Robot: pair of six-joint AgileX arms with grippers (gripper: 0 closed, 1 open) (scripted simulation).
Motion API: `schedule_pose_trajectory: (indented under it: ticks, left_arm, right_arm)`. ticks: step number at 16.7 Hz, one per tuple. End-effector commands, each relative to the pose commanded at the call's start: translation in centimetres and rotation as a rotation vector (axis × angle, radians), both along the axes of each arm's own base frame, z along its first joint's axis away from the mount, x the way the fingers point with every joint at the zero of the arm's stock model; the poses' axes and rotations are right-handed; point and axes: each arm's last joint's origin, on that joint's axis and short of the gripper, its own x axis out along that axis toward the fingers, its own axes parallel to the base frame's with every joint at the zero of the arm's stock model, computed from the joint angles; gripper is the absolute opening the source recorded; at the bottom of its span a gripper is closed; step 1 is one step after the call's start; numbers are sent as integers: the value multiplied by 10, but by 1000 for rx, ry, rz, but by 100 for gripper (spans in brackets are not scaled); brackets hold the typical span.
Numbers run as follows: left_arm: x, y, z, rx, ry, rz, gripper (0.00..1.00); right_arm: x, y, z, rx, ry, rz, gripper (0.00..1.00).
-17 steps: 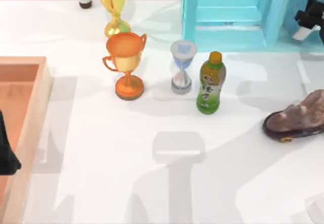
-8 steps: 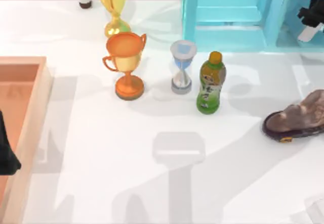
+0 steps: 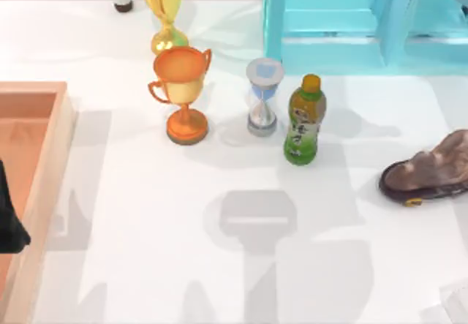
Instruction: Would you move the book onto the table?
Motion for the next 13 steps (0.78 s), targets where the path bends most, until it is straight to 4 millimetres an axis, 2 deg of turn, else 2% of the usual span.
schedule_pose_trajectory:
  ticks: [3, 5, 7, 9, 13]
  left_arm:
    - [0, 0, 0, 0, 0, 0, 100]
    - [0, 0, 0, 0, 0, 0, 100]
    - [0, 0, 0, 0, 0, 0, 100]
    - [0, 0, 0, 0, 0, 0, 100]
    - [0, 0, 0, 0, 0, 0, 100]
  right_arm:
    - [-49, -2, 32, 5, -14, -12, 0]
    - [-75, -3, 39, 11, -4, -23, 0]
    - [-92, -4, 40, 17, 13, -32, 0]
    - [-101, -5, 39, 20, 25, -37, 0]
    - [-100, -3, 37, 21, 32, -33, 0]
